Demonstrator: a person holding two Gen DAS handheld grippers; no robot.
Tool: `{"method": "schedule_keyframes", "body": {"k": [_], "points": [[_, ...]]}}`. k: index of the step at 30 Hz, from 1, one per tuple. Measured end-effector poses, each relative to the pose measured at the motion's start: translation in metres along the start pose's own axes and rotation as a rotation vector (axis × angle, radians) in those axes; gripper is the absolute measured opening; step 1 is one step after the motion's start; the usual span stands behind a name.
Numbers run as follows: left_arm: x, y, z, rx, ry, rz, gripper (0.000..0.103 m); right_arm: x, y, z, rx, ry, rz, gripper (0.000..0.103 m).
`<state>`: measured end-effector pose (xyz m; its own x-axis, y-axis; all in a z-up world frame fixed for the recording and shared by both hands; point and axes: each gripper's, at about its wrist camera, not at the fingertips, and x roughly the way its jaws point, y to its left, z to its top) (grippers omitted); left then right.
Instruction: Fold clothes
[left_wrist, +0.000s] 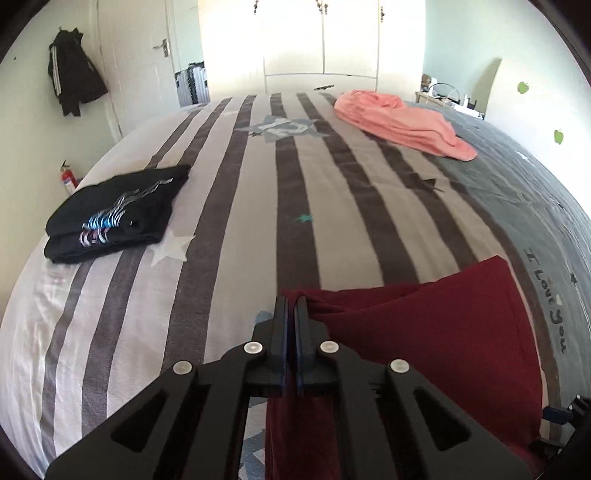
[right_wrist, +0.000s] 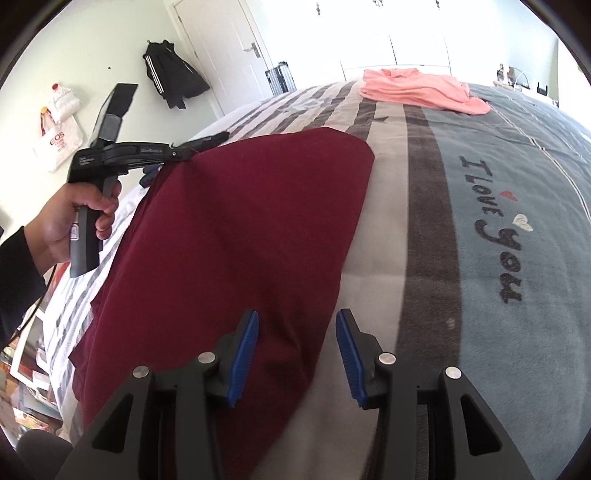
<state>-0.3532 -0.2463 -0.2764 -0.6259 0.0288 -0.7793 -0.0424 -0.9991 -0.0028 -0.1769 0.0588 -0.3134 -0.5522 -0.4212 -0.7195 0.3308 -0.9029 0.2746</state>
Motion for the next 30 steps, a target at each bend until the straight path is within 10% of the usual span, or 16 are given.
{"method": "schedule_keyframes", "body": {"k": [6,20,30], "points": [[-0.05,0.008,-0.043,-0.073,-0.038,-0.062,0.042,-0.008,0.005,0.001,0.009,-0.029,-0.032,0.04],[-0.13,-0.011,-0.212,-0.157,0.193,-0.203,0.044,-0.033,0.037,-0.008,0.041,-0.05,0.035,0.04],[-0.143,-0.042,-0.229,-0.16,0.216,-0.285,0.042,-0.032,0.046,-0.019,0.041,-0.014,0.018,0.041]]}}
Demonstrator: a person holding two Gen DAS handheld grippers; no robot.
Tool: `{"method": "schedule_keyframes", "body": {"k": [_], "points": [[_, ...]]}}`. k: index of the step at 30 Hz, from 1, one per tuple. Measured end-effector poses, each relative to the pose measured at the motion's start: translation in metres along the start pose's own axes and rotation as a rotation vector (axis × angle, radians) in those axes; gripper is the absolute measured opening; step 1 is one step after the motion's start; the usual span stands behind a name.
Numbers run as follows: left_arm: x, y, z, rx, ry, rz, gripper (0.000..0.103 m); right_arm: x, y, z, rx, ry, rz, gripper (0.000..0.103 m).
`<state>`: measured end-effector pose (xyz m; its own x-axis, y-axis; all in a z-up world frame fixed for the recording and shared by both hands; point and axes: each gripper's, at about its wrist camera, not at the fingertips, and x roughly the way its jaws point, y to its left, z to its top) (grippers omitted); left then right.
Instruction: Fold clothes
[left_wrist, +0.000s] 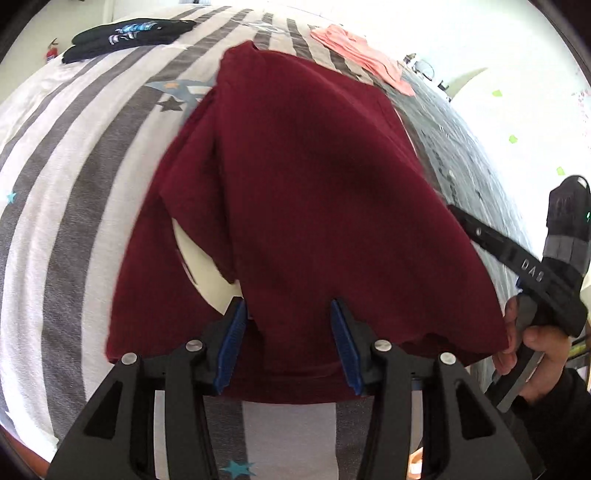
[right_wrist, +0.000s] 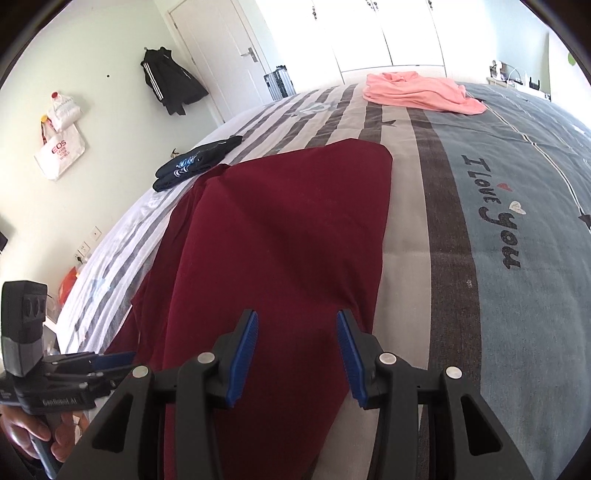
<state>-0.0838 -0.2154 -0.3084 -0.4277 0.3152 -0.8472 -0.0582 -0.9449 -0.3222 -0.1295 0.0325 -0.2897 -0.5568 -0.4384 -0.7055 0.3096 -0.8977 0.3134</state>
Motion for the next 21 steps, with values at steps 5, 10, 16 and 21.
{"method": "schedule_keyframes", "body": {"k": [5,10,16,21], "points": [[-0.007,-0.019,-0.005,0.07,-0.074,0.005,0.005,0.001,0.001,0.001,-0.008,0.005,-0.006,0.041],[-0.053,-0.006,0.007,0.041,-0.201,0.028,0.004,0.002,0.002,0.002,-0.016,0.012,-0.008,0.041],[-0.096,0.03,0.031,-0.004,-0.244,0.091,0.005,0.006,0.013,0.001,-0.032,0.041,-0.007,0.041],[-0.063,0.051,0.024,-0.026,-0.049,0.116,0.01,0.01,0.025,-0.005,-0.05,0.061,-0.008,0.041]]}}
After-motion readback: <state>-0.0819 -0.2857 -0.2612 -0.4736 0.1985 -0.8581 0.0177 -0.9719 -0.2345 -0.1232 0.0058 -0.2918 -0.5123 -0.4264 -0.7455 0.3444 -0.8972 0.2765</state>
